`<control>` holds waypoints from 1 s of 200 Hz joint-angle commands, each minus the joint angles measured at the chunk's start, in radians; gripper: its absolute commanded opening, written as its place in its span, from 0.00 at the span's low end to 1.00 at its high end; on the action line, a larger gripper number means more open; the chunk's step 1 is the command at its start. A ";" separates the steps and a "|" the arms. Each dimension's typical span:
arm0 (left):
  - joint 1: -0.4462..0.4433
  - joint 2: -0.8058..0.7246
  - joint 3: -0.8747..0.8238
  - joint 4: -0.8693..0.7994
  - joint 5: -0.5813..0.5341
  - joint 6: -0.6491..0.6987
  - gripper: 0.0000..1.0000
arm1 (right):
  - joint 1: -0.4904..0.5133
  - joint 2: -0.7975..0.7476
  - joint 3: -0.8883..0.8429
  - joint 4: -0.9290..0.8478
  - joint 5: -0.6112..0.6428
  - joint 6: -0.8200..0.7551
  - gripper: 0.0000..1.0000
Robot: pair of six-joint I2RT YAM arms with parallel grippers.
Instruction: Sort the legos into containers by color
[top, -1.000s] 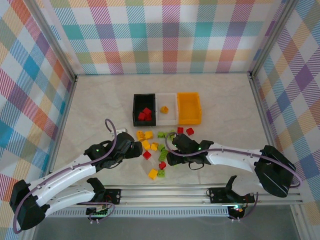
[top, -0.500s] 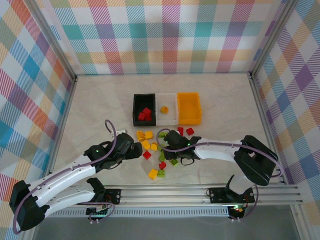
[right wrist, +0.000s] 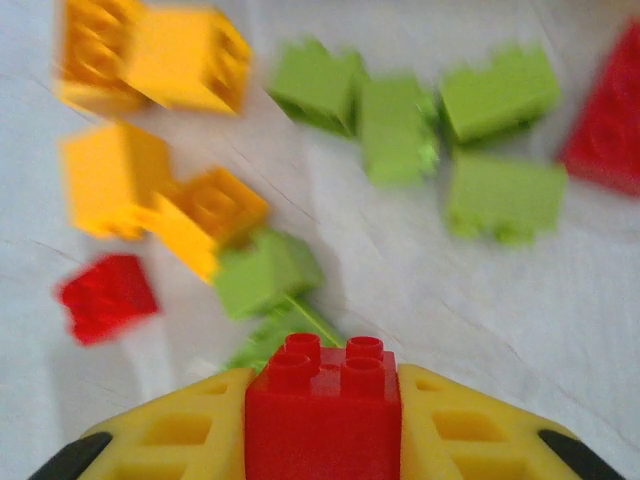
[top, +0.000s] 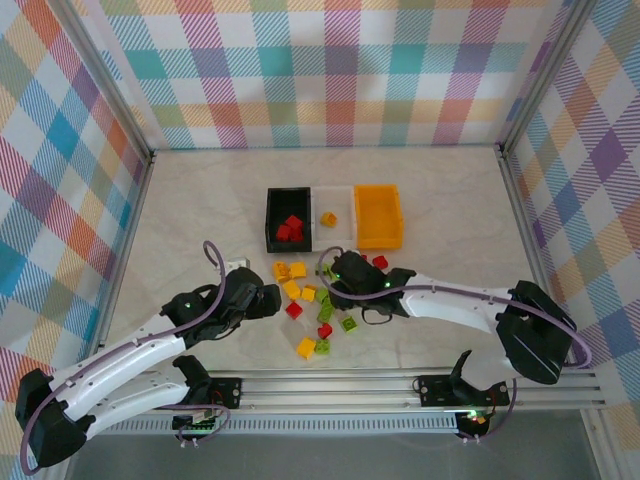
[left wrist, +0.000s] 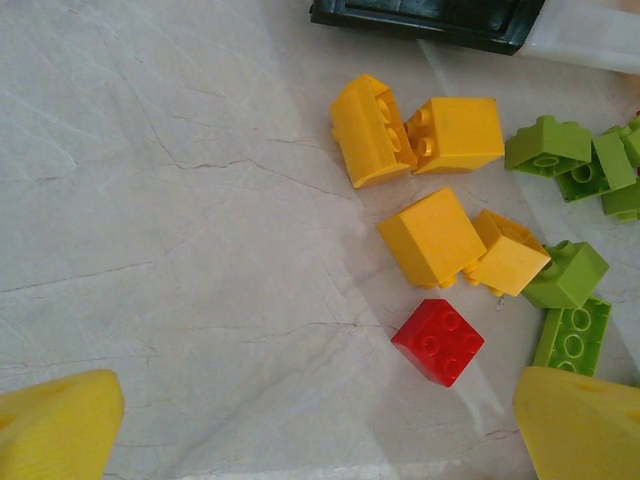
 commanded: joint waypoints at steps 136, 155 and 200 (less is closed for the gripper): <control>-0.005 -0.080 0.014 -0.117 -0.008 -0.026 1.00 | -0.198 0.783 1.097 -0.070 -0.112 -0.102 0.68; -0.004 -0.068 0.017 -0.103 0.002 -0.020 1.00 | -0.195 0.689 1.017 -0.019 -0.132 -0.107 0.77; -0.011 0.036 0.040 -0.017 0.101 0.043 1.00 | -0.190 0.328 0.577 0.067 -0.138 -0.060 0.80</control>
